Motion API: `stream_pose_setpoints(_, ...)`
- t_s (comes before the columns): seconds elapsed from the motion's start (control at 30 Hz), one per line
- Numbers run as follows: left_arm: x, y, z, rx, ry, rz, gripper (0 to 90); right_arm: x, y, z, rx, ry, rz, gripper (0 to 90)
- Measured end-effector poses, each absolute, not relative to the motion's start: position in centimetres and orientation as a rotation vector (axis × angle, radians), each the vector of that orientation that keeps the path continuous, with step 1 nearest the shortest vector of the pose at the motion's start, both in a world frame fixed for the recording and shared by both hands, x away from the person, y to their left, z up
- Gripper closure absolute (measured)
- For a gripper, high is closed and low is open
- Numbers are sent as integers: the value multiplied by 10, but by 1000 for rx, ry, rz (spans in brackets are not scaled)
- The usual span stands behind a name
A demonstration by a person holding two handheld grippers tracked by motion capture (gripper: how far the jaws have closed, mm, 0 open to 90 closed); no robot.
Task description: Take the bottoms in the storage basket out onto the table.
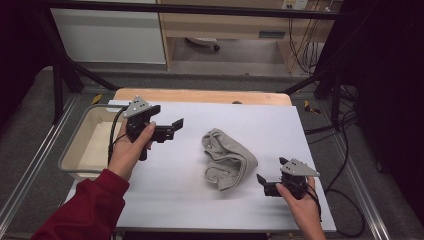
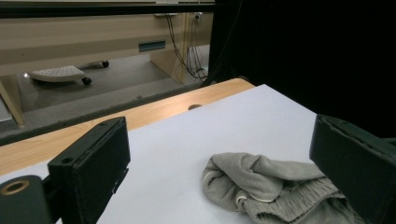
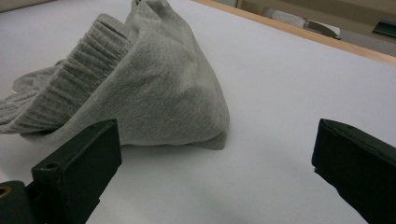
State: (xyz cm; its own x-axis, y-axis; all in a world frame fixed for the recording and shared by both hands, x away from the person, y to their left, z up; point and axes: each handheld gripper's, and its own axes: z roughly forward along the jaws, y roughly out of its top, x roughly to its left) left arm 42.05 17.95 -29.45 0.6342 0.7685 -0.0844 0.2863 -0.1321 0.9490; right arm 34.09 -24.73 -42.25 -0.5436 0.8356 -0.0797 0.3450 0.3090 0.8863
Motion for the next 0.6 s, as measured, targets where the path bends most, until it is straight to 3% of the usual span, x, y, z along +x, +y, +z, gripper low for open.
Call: stream_pose_setpoints(0.6,413,207,-298,1672,906,550,51,342,-247,-423,1045,2043,1182,19)
